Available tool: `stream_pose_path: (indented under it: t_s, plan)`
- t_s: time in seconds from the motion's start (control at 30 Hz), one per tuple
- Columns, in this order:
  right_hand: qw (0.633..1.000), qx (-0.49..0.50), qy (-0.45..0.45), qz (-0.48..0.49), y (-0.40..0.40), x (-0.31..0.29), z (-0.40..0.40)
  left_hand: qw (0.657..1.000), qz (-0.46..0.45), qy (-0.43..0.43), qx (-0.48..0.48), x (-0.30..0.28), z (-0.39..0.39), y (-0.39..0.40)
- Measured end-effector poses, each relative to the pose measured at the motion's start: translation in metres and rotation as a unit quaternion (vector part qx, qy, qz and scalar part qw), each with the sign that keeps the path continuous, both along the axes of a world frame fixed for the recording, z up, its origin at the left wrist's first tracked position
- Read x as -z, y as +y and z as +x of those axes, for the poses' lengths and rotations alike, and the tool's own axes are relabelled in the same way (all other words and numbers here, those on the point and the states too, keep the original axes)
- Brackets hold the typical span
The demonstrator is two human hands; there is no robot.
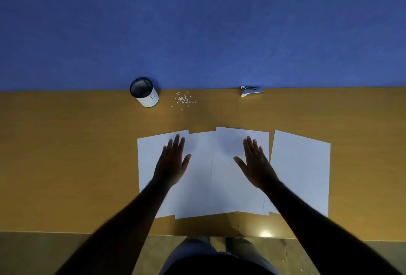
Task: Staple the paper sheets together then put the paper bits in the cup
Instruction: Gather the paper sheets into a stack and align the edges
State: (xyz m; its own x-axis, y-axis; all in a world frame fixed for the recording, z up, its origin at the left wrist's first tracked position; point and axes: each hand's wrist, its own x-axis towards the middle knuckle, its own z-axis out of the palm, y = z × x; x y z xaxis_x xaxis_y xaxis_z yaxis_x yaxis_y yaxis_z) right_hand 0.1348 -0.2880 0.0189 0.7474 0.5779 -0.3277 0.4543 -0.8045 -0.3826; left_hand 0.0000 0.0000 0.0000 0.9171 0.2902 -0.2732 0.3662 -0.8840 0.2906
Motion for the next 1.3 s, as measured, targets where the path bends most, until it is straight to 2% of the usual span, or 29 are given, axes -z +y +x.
stream_pose_path:
  t_s: [0.17,0.33,0.4,0.53,0.6,0.7,0.93,1.2,1.3]
  plan:
    - [0.999,0.039,0.003,-0.015,-0.036,0.012,-0.007,0.998,0.005,0.060,-0.021,0.011,-0.011,0.008]
    - [0.994,0.094,-0.033,-0.035,-0.059,0.015,-0.008,0.999,-0.002,0.039,-0.017,0.017,-0.012,0.007]
    - [0.989,0.127,-0.044,-0.056,-0.070,0.017,-0.009,0.998,0.000,0.036,-0.046,0.016,-0.014,0.007]
    - [0.981,0.178,-0.035,-0.074,-0.085,0.025,-0.011,0.983,0.031,0.073,-0.165,0.016,-0.031,0.009]
    - [0.981,0.178,-0.028,-0.071,-0.085,0.029,-0.015,0.972,0.037,0.101,-0.209,0.018,-0.041,0.011]
    - [0.983,0.166,-0.028,-0.077,-0.082,0.033,-0.021,0.967,0.017,0.127,-0.221,0.022,-0.049,0.008]
    - [0.986,0.149,-0.031,-0.074,-0.055,0.028,-0.029,0.968,-0.024,0.117,-0.219,0.025,-0.038,-0.008]
    - [0.996,0.059,-0.033,-0.050,-0.037,0.019,-0.028,0.979,0.005,0.094,-0.181,0.016,-0.043,0.004]
    - [0.992,0.113,-0.042,-0.038,-0.053,0.013,-0.021,0.967,0.011,0.079,-0.243,0.009,-0.059,0.021]
